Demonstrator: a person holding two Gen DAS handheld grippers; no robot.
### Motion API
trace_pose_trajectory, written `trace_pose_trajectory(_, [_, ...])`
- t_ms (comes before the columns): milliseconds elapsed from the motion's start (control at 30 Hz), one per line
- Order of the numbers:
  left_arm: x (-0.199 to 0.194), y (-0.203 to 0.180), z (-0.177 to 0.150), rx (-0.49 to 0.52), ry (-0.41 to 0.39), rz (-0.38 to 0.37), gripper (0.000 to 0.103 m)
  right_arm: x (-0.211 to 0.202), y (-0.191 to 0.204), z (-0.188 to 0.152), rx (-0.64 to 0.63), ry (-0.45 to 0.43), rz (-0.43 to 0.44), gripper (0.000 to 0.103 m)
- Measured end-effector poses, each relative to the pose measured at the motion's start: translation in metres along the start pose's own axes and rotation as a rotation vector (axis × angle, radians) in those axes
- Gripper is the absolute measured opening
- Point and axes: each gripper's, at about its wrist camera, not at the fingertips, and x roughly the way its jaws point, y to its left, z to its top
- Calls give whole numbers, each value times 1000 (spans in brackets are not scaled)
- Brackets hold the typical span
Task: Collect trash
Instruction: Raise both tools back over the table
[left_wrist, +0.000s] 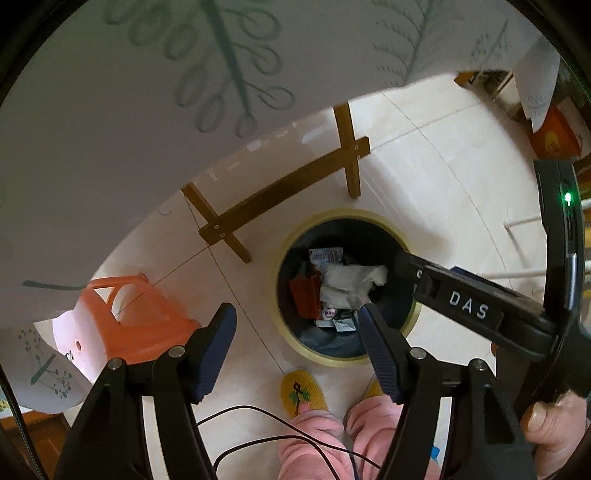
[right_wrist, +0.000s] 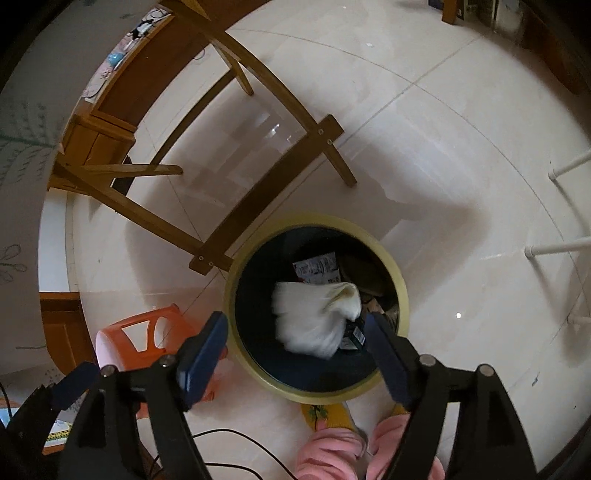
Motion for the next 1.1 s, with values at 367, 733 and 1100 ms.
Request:
trace_pose_trajectory(367, [-69,4,-1,-37,-31,-10,67,-51,19,-6,-25,6,8,77])
trace_pose_trajectory(733, [-230,18,13,-116,-158,-51,67,-188,68,-9,-111,-18,57,77])
trace_pose_trajectory(1100, [-358,35,15,-166,-344,-33,67,-333,118,-1,-333,-175,106,77])
